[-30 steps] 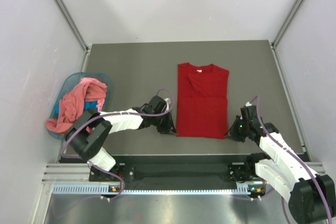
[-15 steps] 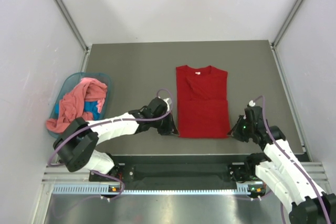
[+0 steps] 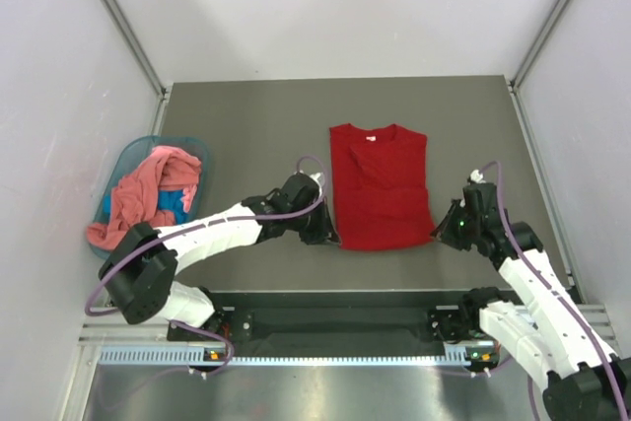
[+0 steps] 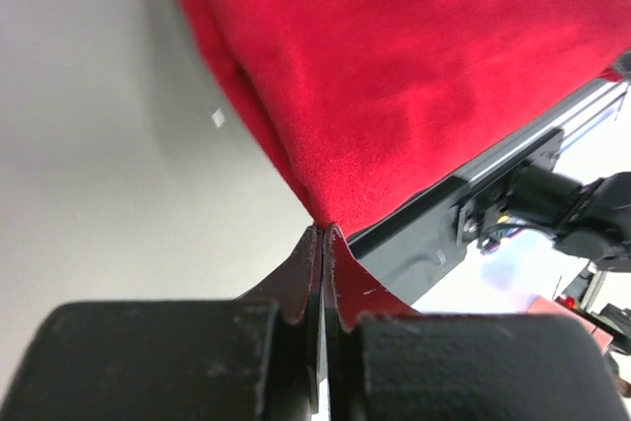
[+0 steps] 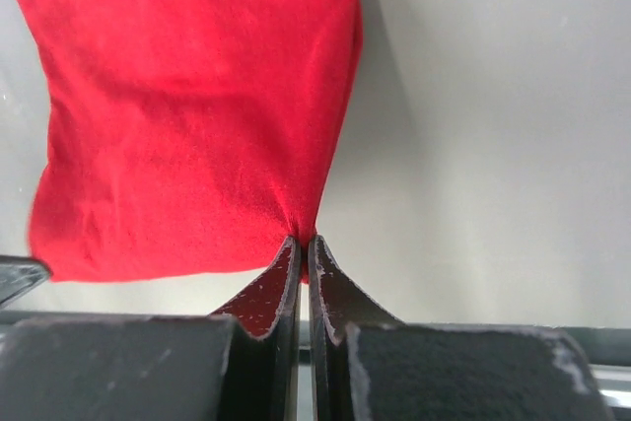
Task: Fold and stack the t-shirts
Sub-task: Fold the tshirt
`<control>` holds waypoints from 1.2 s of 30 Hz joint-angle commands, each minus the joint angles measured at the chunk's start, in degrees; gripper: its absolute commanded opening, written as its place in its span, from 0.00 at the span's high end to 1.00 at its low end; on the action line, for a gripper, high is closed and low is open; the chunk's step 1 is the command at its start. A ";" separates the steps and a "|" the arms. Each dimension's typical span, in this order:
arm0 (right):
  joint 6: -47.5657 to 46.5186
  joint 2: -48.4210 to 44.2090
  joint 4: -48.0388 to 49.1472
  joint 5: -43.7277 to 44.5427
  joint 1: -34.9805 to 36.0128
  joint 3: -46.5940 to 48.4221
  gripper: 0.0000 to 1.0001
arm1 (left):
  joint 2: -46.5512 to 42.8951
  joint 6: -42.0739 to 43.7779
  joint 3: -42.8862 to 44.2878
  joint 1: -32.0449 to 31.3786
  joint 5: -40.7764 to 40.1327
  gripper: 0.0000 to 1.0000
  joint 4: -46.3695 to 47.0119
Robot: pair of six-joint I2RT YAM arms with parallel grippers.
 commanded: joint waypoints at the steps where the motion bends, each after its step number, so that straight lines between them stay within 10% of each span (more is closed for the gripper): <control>1: -1.94 2.46 1.83 3.11 0.68 4.89 1.00 | 0.81 2.35 6.39 0.27 -2.96 1.00 -2.84; 18: -9.23 34.08 13.26 7.68 -3.18 33.44 1.00 | 21.81 13.50 40.84 16.96 1.52 1.00 -9.53; 36: -10.47 64.86 22.23 5.22 -5.38 56.74 0.99 | 49.67 12.02 65.38 26.81 11.72 1.00 5.32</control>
